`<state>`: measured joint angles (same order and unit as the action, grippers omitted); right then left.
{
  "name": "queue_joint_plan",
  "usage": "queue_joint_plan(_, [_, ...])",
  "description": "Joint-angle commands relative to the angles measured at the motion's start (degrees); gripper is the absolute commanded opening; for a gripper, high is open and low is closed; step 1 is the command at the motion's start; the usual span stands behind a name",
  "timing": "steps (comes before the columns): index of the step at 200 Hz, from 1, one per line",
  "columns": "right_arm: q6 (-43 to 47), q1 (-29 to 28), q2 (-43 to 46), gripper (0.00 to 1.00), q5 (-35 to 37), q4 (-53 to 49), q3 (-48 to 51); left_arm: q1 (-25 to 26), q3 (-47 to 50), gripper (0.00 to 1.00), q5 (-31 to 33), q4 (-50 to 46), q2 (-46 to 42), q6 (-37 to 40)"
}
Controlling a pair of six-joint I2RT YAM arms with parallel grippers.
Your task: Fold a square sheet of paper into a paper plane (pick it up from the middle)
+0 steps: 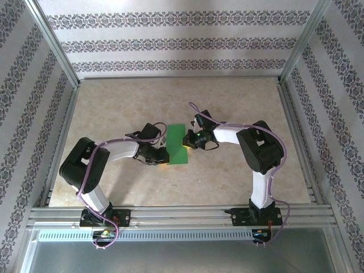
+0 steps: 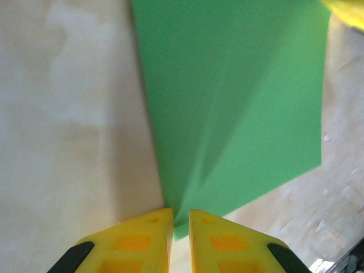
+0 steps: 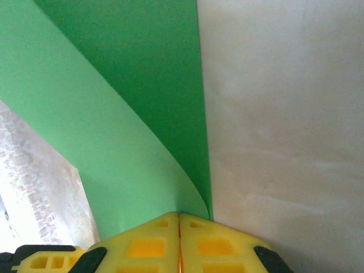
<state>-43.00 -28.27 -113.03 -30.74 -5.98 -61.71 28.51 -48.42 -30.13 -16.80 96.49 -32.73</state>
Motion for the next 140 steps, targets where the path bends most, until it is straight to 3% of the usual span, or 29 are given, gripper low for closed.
queue_joint_plan(1, [1.95,-0.29,-6.84,0.1,10.78,-13.84,4.97,0.25,-0.85,0.17,1.62,-8.19,-3.04,4.8])
queue_joint_plan(35, [2.22,-0.29,-6.9,0.1,11.14,-14.15,4.67,-1.48,-8.68,0.18,0.22,-2.99,-2.72,2.58])
queue_joint_plan(75, [2.05,-0.26,-6.78,0.1,11.4,-14.15,4.95,-3.55,-16.73,0.17,-0.38,4.23,7.18,-2.71])
queue_joint_plan(140, [2.05,-0.2,-6.91,0.1,11.23,-14.49,5.06,-5.39,-19.13,0.17,-1.76,7.46,15.66,-2.64])
